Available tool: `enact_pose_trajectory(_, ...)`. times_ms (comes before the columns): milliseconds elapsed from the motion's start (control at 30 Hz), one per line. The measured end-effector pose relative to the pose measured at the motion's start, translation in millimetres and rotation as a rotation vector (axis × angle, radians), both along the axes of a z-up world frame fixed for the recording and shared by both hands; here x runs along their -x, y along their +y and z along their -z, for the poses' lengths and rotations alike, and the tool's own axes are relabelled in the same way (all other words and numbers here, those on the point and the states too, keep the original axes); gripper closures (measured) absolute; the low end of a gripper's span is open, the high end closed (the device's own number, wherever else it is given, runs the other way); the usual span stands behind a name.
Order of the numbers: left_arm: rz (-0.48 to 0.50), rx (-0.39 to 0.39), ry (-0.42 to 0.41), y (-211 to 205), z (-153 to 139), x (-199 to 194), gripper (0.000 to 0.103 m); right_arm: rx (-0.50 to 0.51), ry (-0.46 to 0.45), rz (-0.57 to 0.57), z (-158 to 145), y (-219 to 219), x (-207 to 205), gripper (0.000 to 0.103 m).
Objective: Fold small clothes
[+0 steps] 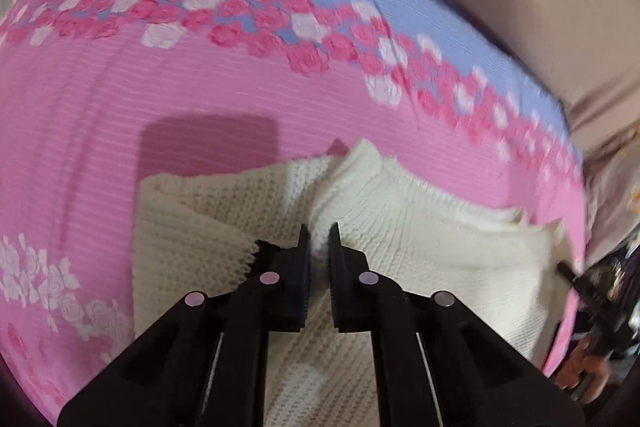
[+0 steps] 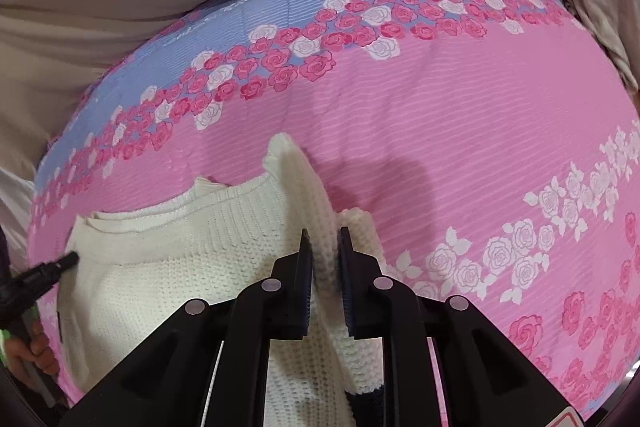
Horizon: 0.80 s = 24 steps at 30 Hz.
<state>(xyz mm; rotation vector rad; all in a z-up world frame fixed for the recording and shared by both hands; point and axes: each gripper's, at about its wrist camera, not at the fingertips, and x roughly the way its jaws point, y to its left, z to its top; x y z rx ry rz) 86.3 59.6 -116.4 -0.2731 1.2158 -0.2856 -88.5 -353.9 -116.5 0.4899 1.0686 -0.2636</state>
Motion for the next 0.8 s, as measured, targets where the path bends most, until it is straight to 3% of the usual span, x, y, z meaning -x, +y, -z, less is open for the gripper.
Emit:
enact_pose_trajectory(133,-0.085,0.007,-0.056,36,-24,9,0.097,-0.044,-0.091,-0.026,-24,9,6,0.094)
enact_pose_trajectory(233,-0.114,-0.050,-0.026,51,-10,5,0.097,-0.039,-0.116,-0.018,-29,12,5,0.095)
enact_pose_trajectory(333,-0.122,-0.085,0.004,49,9,1,0.097,0.005,-0.062,0.012,-10,4,-5,0.096)
enact_pose_trajectory(400,-0.121,-0.106,-0.003,45,13,-1,0.096,-0.009,0.008,0.047,18,-11,-13,0.097)
enact_pose_trajectory(467,-0.115,-0.141,-0.004,38,13,-4,0.096,-0.024,0.023,0.045,30,-15,-20,0.098)
enact_pose_trajectory(533,-0.108,-0.138,0.003,37,11,-5,0.095,-0.001,0.018,0.027,18,-8,-24,0.096)
enact_pose_trajectory(600,-0.105,-0.085,-0.005,44,1,3,0.092,0.032,-0.019,0.023,-2,0,-16,0.093)
enact_pose_trajectory(667,-0.095,-0.061,-0.038,49,-15,21,0.092,0.081,-0.067,0.037,-25,10,5,0.084)
enact_pose_trajectory(700,-0.084,-0.062,-0.055,50,-22,33,0.092,0.081,-0.084,0.030,-32,15,16,0.078)
enact_pose_trajectory(800,-0.044,-0.078,-0.053,53,-29,76,0.085,0.013,-0.085,-0.079,-36,46,50,0.078)
